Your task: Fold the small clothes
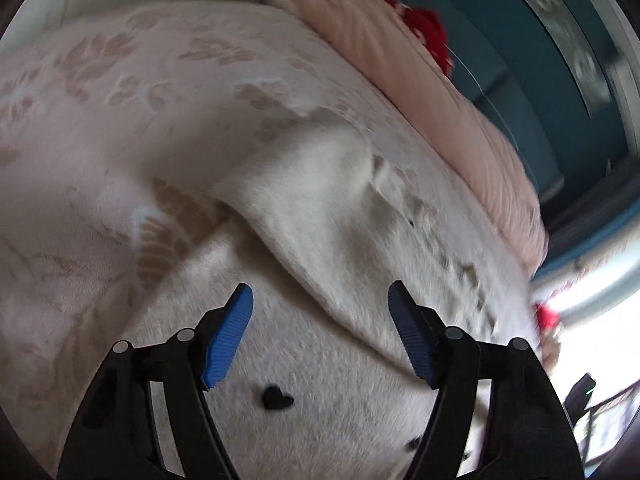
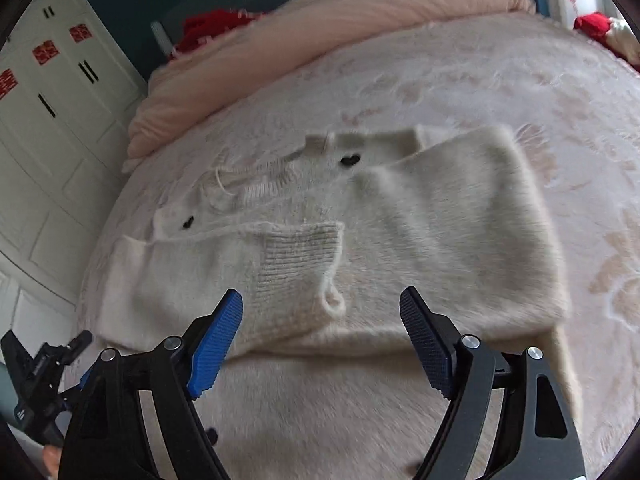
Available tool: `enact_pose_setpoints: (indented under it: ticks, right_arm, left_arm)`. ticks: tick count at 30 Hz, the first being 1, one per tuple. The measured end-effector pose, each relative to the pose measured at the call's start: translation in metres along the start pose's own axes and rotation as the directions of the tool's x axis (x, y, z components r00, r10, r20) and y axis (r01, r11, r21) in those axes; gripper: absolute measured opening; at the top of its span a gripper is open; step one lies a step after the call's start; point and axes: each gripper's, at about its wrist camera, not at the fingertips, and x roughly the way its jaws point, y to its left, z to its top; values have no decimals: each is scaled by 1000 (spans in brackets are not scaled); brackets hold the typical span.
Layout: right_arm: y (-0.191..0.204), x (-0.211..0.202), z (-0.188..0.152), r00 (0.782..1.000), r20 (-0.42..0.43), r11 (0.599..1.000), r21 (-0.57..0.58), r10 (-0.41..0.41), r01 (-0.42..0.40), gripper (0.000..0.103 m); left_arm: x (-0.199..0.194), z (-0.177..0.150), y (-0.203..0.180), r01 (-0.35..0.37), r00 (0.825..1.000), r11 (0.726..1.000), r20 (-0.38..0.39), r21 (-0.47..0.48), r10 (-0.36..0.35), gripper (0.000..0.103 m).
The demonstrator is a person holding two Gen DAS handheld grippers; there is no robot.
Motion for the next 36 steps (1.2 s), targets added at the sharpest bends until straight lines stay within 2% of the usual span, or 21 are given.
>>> enact_pose_setpoints:
  ticks: [1,2,3,4,6,9,11,13,15,17,19,20,23,25,27,29,30,31,33,34,36]
  right_arm:
    - [4,13,1,999,-39,1000,10,14,-14,55]
    - [11,23,2,997,-70,1000,13,9,-8,13]
    - [20,26,5,997,-76,1000,9,13,-12,11]
    - [31,22,9,998,-49,999,-11,35,-36,10]
    - [66,-8,25,993,51,990,-100,110,-104,9]
    - [98,-70,53,951,216,967,-176,221,-185,9]
    - [95,-97,63,926,298,967,-176,231,-184,9]
    - [74,-100,66,929,328,978,-167,172,-123,9]
    - [34,-71,59,958,283,995,-101,41,-12,9]
    - [-13,-26,44,986,157,998,-6,-60,61,9]
    - [-45,-2,29,995,78,996,63,-68,64,9]
    - [-53,1,25,996,75,995,84,-54,48,9]
    - [-51,-6,28,994,111,996,93,-7,-4,9]
    - [-51,-16,33,989,145,999,51,-9,2,9]
    - [-57,-16,33,988,151,999,38,-44,39,9]
    - [-74,3,28,989,89,992,58,-114,110,9]
    - [-82,11,22,990,70,991,64,-121,117,9]
    - [-81,10,22,990,88,993,64,-109,103,9]
    - [-75,0,21,990,100,993,65,-100,94,18]
    - [-71,-6,21,985,108,990,62,-132,125,18]
    - [-54,-33,17,948,211,971,39,-238,235,23]
  left_arm:
    - [6,9,12,7,1000,997,-8,-78,-8,68]
    - [11,15,20,14,1000,992,-14,-127,-16,68]
    - [16,20,26,18,1000,985,-21,-172,-22,63]
    - [22,26,31,27,999,977,-30,-210,-34,57]
    - [27,35,31,53,997,972,-35,-231,-62,24]
    - [19,50,18,96,995,968,29,-234,-91,16]
    - [18,54,12,96,995,969,43,-226,-88,16]
    - [25,51,12,79,997,973,19,-218,-76,18]
    - [38,40,14,50,998,980,-24,-195,-56,20]
    - [49,28,16,28,997,984,-61,-174,-39,20]
    - [55,17,23,23,996,985,-78,-170,-36,18]
    - [54,16,24,25,997,985,-61,-172,-36,18]
    - [50,18,12,19,998,988,-51,-152,-27,20]
    - [50,23,5,7,999,991,-41,-132,-12,19]
    - [56,26,10,-35,999,989,-46,-142,29,18]
    - [63,22,22,-28,999,984,-47,-173,21,14]
    - [63,21,23,-11,999,987,-32,-159,6,14]
    - [60,18,23,-1,1000,992,-14,-125,0,14]
    - [58,10,19,2,1000,999,24,-38,-2,14]
    - [58,8,19,8,999,1000,37,-8,-7,14]
    - [58,5,20,32,997,999,63,42,-35,15]
